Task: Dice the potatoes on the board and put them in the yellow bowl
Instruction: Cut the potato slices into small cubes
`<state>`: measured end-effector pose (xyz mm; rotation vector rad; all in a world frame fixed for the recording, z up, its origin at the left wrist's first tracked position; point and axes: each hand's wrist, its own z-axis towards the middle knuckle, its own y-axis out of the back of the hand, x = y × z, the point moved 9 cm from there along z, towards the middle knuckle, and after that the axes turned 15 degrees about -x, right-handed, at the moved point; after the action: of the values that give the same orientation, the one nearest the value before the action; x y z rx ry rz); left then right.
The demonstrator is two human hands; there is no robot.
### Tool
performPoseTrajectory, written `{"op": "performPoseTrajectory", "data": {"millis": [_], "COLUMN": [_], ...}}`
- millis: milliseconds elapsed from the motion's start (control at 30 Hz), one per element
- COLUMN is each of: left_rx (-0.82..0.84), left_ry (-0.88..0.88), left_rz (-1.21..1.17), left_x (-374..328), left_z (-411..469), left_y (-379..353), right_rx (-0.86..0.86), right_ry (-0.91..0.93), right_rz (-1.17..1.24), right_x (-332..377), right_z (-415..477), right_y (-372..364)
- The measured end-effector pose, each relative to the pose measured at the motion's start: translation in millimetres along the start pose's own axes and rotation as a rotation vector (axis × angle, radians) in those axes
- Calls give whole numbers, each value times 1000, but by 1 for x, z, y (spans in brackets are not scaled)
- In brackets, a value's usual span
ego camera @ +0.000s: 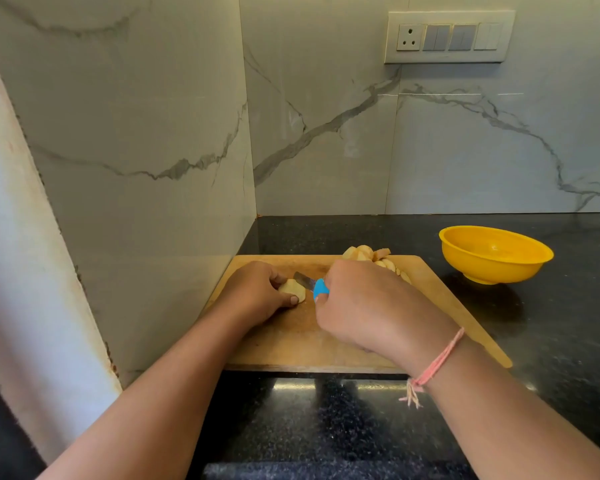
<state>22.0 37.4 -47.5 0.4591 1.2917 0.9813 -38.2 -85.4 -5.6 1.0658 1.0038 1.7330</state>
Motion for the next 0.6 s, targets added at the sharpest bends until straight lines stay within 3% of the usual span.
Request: {"op": "performPoseTrajectory", "data": {"millis": [433, 600], "left_rx": [-4, 33], "left_ry": [8, 27], "left_rz": [23, -20], "left_x": [1, 5], "left_z": [0, -2], "left_y": [2, 1], "right_rx": [32, 45], "right_ry": [113, 29], "right_rz": [-110, -107], "right_x": [8, -9], "right_z": [-45, -45], "right_y": [13, 16]}}
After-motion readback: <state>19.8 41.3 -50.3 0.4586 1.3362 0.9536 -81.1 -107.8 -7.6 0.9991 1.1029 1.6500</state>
